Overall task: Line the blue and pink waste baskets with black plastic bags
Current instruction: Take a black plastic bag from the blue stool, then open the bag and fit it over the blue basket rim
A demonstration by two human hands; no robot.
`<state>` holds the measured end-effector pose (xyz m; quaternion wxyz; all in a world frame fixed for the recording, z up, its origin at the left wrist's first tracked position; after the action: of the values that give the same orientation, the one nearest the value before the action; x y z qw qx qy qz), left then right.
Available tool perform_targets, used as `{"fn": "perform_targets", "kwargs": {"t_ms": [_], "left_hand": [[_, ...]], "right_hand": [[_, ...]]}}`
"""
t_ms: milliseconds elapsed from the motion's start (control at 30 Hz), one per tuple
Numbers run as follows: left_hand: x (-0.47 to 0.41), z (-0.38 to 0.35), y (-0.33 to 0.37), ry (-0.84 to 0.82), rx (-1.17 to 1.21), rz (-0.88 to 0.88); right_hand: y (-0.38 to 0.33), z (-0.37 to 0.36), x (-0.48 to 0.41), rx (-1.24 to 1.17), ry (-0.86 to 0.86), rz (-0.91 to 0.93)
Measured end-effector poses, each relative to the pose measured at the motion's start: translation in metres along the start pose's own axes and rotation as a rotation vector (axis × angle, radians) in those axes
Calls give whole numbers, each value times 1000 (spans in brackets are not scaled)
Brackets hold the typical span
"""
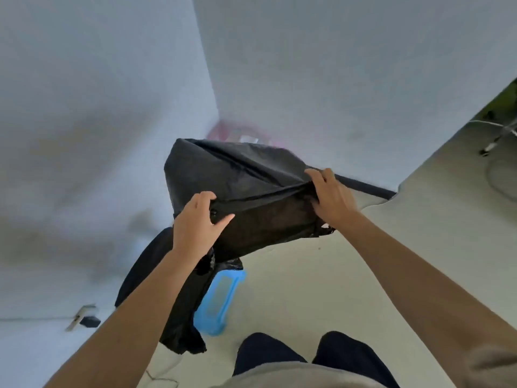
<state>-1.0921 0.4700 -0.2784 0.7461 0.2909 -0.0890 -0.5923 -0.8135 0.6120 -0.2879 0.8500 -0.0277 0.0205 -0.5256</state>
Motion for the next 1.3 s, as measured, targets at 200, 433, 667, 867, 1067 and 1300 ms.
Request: {"fn": "perform_targets", "kwargs": {"t_ms": [200, 433, 667, 867, 1067, 1300], "left_hand": [[-56, -106, 203, -87, 157, -231], [-23, -275, 500, -271, 237, -541], [13, -392, 752, -368, 335, -802], [26, -518, 917, -464, 337, -1007], [53, -627, 1104, -587, 332, -1184], [136, -716, 1312, -604, 202, -1525]], "right_hand": [[230, 42, 108, -27, 27, -495], [496, 76, 319, -153, 43, -957], [666, 111, 467, -104, 276, -1318], [797, 111, 544, 52, 117, -1449], [923, 149, 631, 212, 32, -1662], [1024, 164, 769, 144, 105, -2029]]}}
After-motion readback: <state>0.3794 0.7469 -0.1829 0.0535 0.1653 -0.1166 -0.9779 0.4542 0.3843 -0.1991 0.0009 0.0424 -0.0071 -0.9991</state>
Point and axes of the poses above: each hand's wrist, its own x-axis away from the middle knuckle, its own z-axis out of the back of the hand, y = z × x, the point moved 2 cm from there along -x, towards the middle knuckle, and after that the axes turned 9 degrees about x, right-handed, at the moved point
